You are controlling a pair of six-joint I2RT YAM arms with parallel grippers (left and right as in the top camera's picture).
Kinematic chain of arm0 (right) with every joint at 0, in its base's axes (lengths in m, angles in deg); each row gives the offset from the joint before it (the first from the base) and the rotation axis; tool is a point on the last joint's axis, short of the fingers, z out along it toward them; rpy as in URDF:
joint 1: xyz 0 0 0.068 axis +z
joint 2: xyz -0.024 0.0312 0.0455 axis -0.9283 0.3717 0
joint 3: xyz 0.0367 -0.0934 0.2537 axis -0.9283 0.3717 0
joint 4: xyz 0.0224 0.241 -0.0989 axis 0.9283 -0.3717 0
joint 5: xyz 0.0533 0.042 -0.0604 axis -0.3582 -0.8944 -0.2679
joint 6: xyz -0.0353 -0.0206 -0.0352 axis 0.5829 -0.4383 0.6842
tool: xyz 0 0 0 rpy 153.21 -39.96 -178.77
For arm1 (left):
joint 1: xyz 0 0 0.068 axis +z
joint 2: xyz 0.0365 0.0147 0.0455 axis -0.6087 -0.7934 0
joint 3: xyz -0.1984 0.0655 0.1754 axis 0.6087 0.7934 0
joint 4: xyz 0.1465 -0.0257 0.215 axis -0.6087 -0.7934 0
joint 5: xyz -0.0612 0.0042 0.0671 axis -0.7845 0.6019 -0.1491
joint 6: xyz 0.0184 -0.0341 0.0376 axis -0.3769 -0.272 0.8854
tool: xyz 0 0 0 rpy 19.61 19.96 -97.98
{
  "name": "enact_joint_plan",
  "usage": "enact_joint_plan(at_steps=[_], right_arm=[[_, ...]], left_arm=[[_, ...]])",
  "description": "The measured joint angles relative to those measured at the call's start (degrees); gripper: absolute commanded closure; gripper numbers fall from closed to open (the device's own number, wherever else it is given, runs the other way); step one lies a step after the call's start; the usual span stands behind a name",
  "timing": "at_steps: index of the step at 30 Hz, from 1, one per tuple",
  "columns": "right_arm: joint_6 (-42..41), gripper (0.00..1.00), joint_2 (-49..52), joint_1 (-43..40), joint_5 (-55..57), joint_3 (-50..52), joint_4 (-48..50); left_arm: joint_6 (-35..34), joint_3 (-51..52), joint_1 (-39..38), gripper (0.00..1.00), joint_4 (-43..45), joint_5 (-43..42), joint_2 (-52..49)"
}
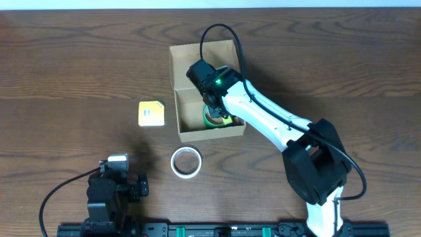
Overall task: Pack container
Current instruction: 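Carry the correction tape into the box and release it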
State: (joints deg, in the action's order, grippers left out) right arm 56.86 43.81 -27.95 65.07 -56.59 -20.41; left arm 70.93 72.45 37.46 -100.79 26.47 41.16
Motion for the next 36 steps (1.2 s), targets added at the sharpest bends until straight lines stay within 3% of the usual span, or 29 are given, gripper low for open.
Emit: enact_joint_plan(at_steps=[3,16,21,24,28,31,34,36], right_arm=[[0.44,0.75,0.0,0.0,0.33,0.0,0.0],[0.39,0.78,0.0,0.02,1.16,0.0,0.24],[0.42,0.73,-1.01,0.02,1.25,-0.59,0.28],[0.33,0.57,-4.02,0.02,1.81,-2.34,0.52],[1.07,0.51,-11.37,0.02,2.78,-3.56,0.52],[1.14,0.36,-14.51,0.02,2.43,-3.78,0.2],[1.92,0.06,-18.56,0.02,-1.88,-3.78,-0.22],[3.87,0.05,-22.32,0.02,-7.02,-3.78,-0.39]], left_arm=[[0.0,0.0,0.0,0.05,0.0,0.02,-0.02],[0.0,0.0,0.0,0.05,0.0,0.02,0.0],[0.0,0.0,0.0,0.05,0.0,0.02,0.0],[0.0,0.0,0.0,0.05,0.0,0.02,-0.02],[0.0,0.0,0.0,0.05,0.0,0.02,0.0],[0.0,0.0,0.0,0.05,0.0,0.02,0.0],[0.0,0.0,0.0,0.05,0.0,0.02,0.0],[0.0,0.0,0.0,0.05,0.0,0.02,0.0]])
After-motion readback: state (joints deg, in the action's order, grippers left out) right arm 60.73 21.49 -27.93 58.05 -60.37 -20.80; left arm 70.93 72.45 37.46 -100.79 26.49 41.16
